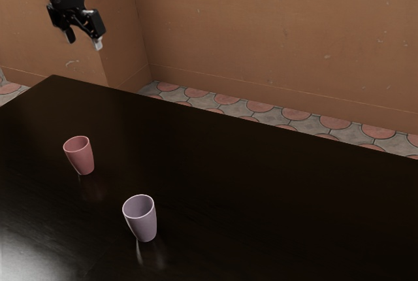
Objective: Place the right cup onto the left cup
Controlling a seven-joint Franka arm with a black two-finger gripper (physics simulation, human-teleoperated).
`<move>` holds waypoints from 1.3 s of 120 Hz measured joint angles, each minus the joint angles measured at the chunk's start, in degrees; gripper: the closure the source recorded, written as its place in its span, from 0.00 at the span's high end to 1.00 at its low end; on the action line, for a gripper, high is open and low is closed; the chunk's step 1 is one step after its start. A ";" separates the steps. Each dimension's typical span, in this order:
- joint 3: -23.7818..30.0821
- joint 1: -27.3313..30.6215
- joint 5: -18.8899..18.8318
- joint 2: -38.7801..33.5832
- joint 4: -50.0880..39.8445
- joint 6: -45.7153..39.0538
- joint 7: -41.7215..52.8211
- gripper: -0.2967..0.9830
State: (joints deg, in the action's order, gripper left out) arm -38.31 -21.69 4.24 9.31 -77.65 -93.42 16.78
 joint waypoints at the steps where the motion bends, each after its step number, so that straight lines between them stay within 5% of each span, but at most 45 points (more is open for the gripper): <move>1: 0.00 -0.12 -0.01 0.05 -0.01 0.06 0.02 0.75; 24: 2.75 -0.67 0.24 1.53 -1.17 0.25 0.30 0.75; 42: 17.88 2.03 -0.03 -1.89 -8.61 -1.86 -1.39 0.75; 51: 21.25 0.38 0.46 -2.02 -13.31 -4.76 -2.95 0.75; 96: 28.34 -5.52 5.72 -6.69 -38.79 -22.48 -15.31 0.75; 114: 28.62 -5.48 3.55 -10.59 -47.38 -27.24 -18.90 0.75; 156: 28.46 5.33 0.52 -13.64 -56.08 -32.31 -24.91 0.75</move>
State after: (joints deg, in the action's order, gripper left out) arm -9.84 -16.36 4.76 -4.32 -133.74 -125.73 -8.13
